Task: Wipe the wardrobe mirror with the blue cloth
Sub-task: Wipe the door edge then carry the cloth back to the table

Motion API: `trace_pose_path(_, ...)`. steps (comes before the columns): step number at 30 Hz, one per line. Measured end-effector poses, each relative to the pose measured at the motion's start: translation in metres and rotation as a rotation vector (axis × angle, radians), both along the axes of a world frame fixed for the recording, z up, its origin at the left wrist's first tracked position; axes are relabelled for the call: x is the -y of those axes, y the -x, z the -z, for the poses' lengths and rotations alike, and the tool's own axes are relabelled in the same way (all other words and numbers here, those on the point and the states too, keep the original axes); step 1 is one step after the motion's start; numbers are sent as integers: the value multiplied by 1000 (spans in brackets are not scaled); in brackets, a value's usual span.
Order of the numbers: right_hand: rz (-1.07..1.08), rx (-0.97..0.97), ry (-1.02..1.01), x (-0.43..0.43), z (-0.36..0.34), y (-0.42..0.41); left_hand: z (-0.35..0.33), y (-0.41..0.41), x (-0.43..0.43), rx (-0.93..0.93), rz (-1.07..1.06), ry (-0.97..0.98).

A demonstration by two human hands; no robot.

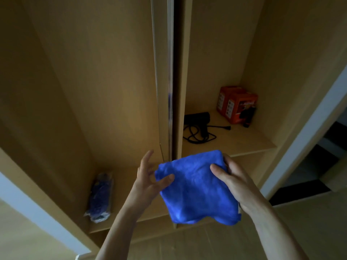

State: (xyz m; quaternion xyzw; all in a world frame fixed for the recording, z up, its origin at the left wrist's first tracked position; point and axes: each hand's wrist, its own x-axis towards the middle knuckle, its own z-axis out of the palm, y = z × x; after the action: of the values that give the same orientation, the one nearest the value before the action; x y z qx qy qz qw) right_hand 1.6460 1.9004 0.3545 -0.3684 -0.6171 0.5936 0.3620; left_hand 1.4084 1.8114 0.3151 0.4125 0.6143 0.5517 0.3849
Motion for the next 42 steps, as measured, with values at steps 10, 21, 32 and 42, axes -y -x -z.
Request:
trace_pose_path(10, -90, 73, -126, -14, -18, -26, -46, -43, -41, -421, 376, 24)
trace_pose_path(21, 36, 199, -169, -29, -4, -53, -28, -59, -44, -428, 522, 221)
trace_pose_path(32, 180, 153, -41, -41, -9, -115, -39, -104, -76, -185, 563, 188)
trace_pose_path(42, 415, -45, 42, -48, 17, -181, 2, -171, -76, 731, 431, 97)
